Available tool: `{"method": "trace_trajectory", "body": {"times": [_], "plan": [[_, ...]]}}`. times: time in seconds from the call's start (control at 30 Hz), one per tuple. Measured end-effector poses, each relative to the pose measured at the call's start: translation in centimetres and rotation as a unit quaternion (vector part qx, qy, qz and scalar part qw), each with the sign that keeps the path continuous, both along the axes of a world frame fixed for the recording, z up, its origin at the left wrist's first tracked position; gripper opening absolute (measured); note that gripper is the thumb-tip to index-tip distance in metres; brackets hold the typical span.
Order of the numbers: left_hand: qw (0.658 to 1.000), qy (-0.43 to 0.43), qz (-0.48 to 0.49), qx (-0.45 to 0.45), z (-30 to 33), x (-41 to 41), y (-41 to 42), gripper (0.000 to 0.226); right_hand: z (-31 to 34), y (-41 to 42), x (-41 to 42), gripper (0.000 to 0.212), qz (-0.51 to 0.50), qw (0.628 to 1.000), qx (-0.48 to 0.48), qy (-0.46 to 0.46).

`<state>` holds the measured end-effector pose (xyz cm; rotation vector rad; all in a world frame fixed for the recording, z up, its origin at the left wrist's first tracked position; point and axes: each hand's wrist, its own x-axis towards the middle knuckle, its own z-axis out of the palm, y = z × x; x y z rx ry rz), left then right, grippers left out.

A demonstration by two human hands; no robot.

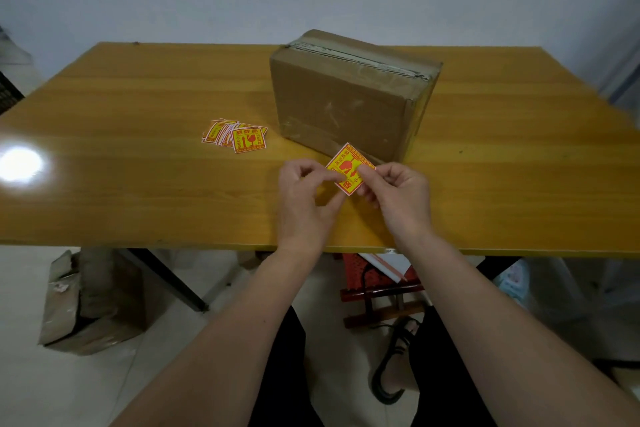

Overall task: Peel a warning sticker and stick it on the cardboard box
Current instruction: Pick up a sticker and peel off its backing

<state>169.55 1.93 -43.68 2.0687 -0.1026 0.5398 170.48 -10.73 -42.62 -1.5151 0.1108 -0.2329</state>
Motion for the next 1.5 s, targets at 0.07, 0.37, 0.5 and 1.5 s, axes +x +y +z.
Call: {"method": "trace_trajectory", "body": {"times": [0.07, 0.37, 0.5, 1.5], "plan": [[0.998, 0.043, -0.013, -0.038, 0.26, -0.03, 0.07, 0.016, 0.02, -0.02, -0.10, 0.024, 0.003, 1.000, -0.008, -0.004], [0.996, 0.014, 0.017, -0.086, 0.11, -0.19, 0.04, 0.015, -0.02, 0.38, -0.44, 0.026, 0.061, 0.994, -0.091, -0.015], [0.995, 0.031, 0.023, -0.097, 0.13, -0.03, 0.05, 0.015, 0.03, 0.31, -0.38, 0.015, 0.071, 0.993, -0.088, -0.015], [0.993, 0.052, 0.026, -0.105, 0.18, 0.04, 0.19, 0.027, 0.33, 0.33, -0.70, 0.015, 0.089, 0.989, -0.118, -0.007]]}}
